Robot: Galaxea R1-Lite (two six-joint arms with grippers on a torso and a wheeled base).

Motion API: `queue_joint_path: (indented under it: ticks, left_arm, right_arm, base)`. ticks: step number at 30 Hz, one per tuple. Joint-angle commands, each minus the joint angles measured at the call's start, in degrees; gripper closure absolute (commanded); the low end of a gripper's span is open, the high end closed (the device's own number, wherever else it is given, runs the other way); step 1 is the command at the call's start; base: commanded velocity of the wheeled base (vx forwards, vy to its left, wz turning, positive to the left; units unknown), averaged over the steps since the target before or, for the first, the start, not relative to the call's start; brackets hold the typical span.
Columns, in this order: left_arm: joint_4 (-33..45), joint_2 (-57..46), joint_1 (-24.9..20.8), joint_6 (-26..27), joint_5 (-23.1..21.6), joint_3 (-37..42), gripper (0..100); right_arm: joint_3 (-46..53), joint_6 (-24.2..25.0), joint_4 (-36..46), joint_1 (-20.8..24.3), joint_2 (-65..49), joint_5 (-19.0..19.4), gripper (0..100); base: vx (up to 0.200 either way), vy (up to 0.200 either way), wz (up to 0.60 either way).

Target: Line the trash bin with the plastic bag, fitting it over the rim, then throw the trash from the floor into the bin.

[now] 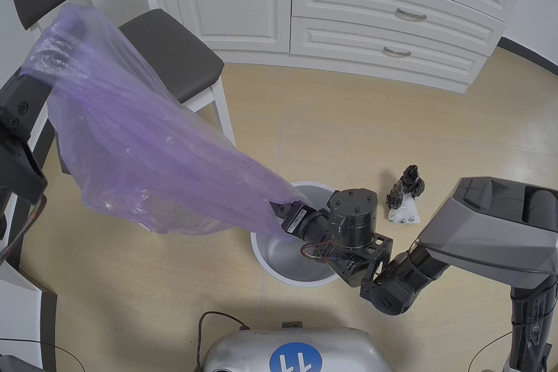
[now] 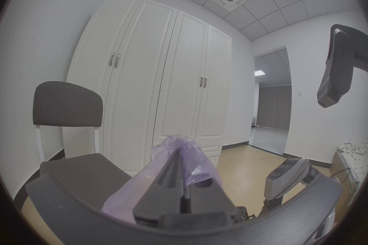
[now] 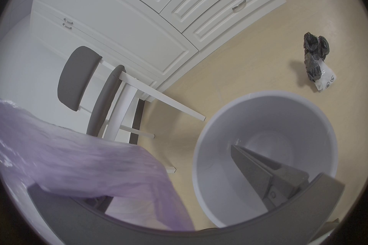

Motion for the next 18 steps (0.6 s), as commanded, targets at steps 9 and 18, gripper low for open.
queue_joint_path:
  ticks: [9, 18]
  left_arm:
    - [-0.19, -0.07, -0.01, 0.01, 0.03, -0.26, 100]
    - [-0.19, 0.02, -0.01, -0.08, 0.03, -0.26, 100]
  right_arm:
    - [4.75, 1.76, -14.02, -0.57, 4.24, 5.27, 0]
    - [9.76, 1.68, -21.57, -1.53, 6.7, 10.72, 0]
  base:
    - [0.0, 0.0, 0.0]
    - [0.0, 0.0, 0.0]
